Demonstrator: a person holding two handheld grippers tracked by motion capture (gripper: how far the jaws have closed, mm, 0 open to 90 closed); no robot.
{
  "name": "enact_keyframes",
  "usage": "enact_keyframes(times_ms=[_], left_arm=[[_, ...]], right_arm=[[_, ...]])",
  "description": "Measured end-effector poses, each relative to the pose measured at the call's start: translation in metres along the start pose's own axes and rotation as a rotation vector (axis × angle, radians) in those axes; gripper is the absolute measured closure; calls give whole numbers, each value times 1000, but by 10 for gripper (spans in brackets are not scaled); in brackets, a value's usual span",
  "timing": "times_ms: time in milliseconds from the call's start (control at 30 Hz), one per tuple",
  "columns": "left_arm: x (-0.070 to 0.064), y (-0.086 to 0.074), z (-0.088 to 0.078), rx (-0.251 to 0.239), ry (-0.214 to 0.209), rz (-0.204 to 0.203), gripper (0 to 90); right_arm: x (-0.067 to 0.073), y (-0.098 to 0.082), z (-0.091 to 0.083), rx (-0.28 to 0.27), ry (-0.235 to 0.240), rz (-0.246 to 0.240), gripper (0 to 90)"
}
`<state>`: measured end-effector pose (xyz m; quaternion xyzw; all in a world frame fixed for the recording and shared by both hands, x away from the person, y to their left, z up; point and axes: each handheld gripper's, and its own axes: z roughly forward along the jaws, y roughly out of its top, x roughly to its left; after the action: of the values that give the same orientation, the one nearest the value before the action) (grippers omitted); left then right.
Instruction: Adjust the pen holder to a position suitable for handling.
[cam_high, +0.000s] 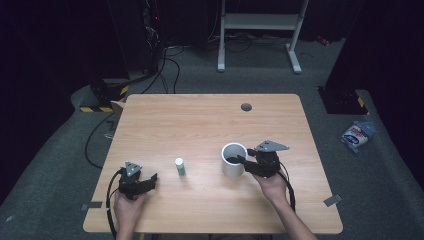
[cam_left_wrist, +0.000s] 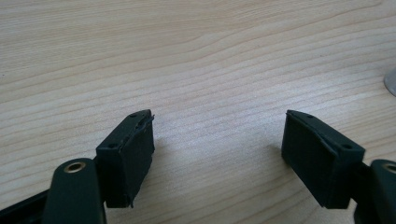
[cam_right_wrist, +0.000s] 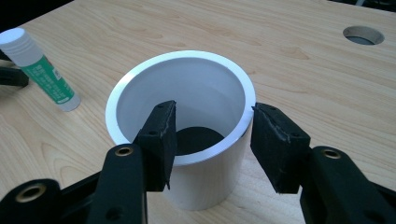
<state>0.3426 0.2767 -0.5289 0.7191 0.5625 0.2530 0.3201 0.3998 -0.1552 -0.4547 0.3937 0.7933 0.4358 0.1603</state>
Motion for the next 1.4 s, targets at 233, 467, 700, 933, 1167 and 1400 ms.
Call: enact_keyframes(times_ms=[233,467,700,933,1167,1400], left_arm=[[0,0,0,0,0,0,254],[0,0,0,0,0,0,254],[0,0,0,0,0,0,254],[0,0,0,0,0,0,254],[0,0,0,0,0,0,254],[0,0,0,0,0,0,255]], right_arm=[[6,-4,-4,1,13,-17,502],[8,-4,-6,7,17,-21,482],[6,-5,-10,-16,22,-28,444],[0,-7,-17,-43,26,-5,428],[-4,-10,-25,-64,17,-4,425],[-6,-13,-30,-74,9,7,424]])
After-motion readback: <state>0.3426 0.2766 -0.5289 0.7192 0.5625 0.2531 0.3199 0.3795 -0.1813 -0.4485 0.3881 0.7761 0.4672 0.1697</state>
